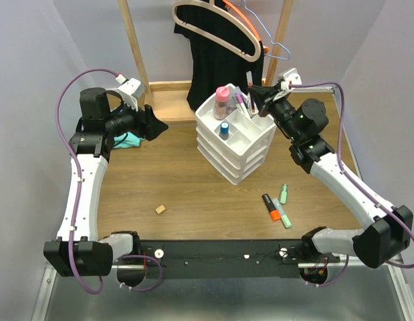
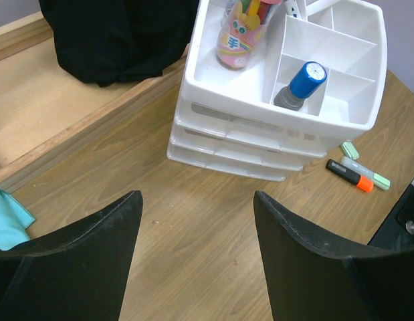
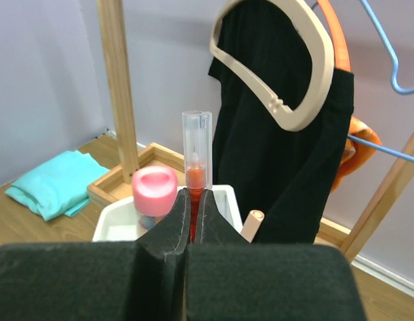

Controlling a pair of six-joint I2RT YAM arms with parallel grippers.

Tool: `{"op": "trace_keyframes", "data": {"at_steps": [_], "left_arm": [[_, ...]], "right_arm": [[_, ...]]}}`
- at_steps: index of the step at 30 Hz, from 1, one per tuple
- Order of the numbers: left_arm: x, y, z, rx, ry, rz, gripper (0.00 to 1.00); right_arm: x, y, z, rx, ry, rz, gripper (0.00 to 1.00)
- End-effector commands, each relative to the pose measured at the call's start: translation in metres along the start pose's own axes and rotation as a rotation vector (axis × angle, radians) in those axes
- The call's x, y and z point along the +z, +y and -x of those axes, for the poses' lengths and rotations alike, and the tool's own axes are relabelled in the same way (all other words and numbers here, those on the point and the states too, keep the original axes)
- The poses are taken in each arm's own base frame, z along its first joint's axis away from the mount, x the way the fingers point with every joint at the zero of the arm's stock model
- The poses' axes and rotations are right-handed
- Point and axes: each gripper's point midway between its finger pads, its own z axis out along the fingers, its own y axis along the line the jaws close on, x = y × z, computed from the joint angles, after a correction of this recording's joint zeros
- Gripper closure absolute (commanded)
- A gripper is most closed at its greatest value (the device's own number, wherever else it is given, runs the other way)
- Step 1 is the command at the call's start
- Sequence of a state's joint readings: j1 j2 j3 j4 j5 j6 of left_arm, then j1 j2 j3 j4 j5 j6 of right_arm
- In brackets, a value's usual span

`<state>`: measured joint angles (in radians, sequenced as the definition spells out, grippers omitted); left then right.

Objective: Sort the stationery into containers
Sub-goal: Pick up the pen from the storage box.

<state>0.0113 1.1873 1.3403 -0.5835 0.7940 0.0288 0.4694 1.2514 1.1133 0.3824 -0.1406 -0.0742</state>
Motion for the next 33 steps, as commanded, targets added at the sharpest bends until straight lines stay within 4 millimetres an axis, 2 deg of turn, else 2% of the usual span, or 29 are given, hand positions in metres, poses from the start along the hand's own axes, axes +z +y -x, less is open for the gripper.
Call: {"op": "trace_keyframes", "data": {"at_steps": [1, 6, 15, 26, 32, 33], "left_arm": [[-0.01, -0.002, -0.003, 0.008, -0.001, 0.017, 0.24], [-0.011, 0.002, -0.007, -0.006, 0.001, 0.028, 0.24], [-0.008, 0.01, -0.002, -0.015, -0.009, 0.039, 0.24], [-0.004, 0.013, -0.004, -0.032, -0.009, 0.036, 0.24], [-0.003, 0.014, -0.002, -0.029, -0.014, 0.036, 0.24], [-0.003, 0.013, -0.002, -0.029, -0.014, 0.036, 0.24]], "right_arm": [[0.012, -0.014, -0.004, 0.013, -0.041, -0.014, 0.99], [0.021, -0.016, -0.028, 0.043, 0.003, -0.001, 0.99], [0.014, -0.003, -0.068, 0.077, 0.088, 0.057, 0.99], [-0.001, -0.003, -0.09, 0.085, 0.162, 0.034, 0.99], [-0.005, -0.005, -0.095, 0.074, 0.194, 0.024, 0.99], [-0.005, -0.005, -0.094, 0.07, 0.196, 0.025, 0.96]]}}
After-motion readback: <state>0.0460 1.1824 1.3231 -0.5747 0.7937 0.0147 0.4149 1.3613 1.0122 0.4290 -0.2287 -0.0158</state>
